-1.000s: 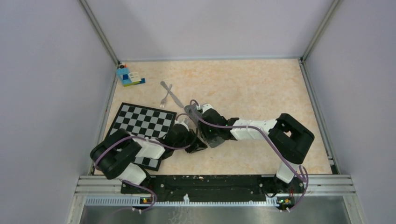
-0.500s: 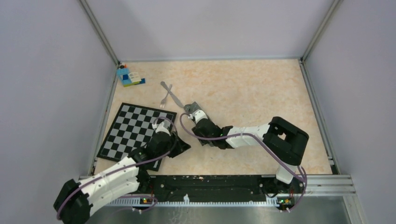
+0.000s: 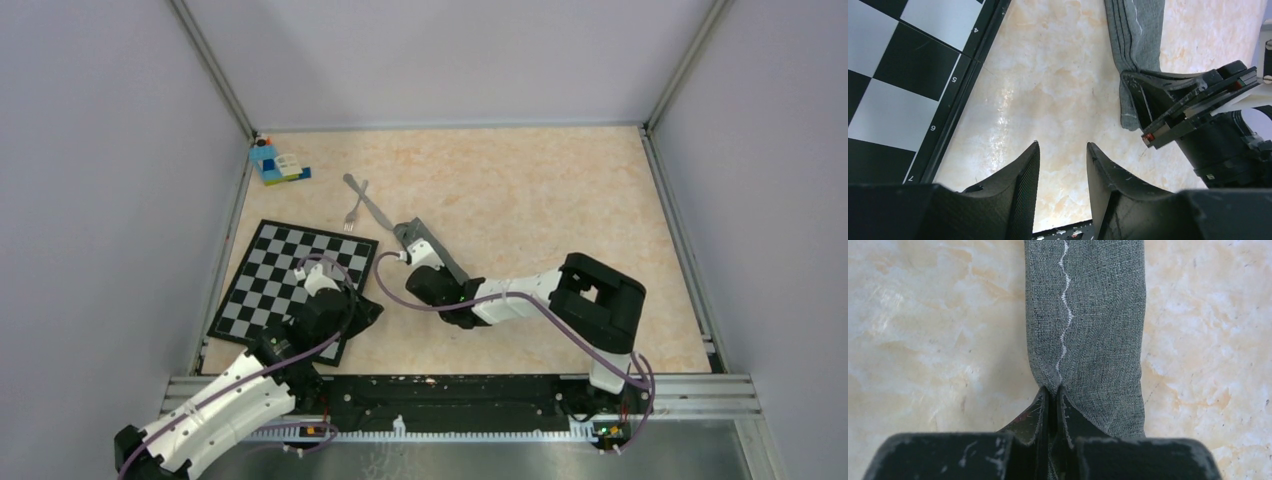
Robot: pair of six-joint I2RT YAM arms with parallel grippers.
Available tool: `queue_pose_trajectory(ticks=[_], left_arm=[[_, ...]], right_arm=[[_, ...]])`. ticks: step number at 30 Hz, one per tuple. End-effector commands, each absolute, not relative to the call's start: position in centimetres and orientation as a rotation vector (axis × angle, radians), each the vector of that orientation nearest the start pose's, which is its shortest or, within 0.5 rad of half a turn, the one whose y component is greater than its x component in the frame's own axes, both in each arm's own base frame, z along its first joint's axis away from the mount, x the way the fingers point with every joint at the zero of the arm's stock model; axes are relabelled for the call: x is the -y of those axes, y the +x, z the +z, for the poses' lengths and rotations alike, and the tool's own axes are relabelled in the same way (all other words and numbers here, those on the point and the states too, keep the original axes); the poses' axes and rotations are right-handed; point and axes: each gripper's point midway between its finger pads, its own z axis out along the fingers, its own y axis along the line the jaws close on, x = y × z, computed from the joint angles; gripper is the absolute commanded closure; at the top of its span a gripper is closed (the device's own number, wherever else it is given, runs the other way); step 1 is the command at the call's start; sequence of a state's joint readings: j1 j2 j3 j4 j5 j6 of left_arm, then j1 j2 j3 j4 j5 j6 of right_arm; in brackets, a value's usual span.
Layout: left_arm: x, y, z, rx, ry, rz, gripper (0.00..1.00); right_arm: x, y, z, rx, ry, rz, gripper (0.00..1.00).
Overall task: Fold the napkin into a case and place the utensils inside
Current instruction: Pick up the smaller rectangle-folded napkin from the center of the board.
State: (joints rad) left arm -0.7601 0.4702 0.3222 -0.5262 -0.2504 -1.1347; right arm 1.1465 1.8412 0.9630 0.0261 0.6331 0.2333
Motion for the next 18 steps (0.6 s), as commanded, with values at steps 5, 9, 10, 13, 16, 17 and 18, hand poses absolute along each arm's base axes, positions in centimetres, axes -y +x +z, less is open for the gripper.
queue_pose_trajectory(ticks=[5,9,10,13,16,17,18], left_arm=[[14.2,17.4,10.3,-2.202,-0.576,-0.711,0.56],[14.4,17.8,10.8,-2.182,-0.557,-0.717,0.56],[14.5,17.9,11.0,-2.174,-0.553,-0.720,0.56],[14.7,18.3,11.5,-2.163,-0.540,-0.721,0.57],[15.3,18.7,11.8,-2.162,-0.517,-0.728,0.57],[15.5,18.9,11.9,-2.158,-0.507,-0.734,0.57],[15.8,19.1,11.9,-2.159,-0.498,-0.739,0.57]], right_arm=[[-35.9,20.6,6.6,-2.350,-0.699,0.694,1.00],[-36.9,19.0,8.6,-2.389,-0.573,1.105,1.00],[-37.0,18.6,8.8,-2.392,-0.536,1.200,1.00],[-36.7,18.4,9.5,-2.366,-0.424,1.409,1.00],[-36.0,18.8,11.0,-2.271,-0.328,1.601,1.00],[-35.6,19.0,11.5,-2.240,-0.291,1.650,1.00],[-35.1,19.2,12.0,-2.212,-0.266,1.690,1.00]])
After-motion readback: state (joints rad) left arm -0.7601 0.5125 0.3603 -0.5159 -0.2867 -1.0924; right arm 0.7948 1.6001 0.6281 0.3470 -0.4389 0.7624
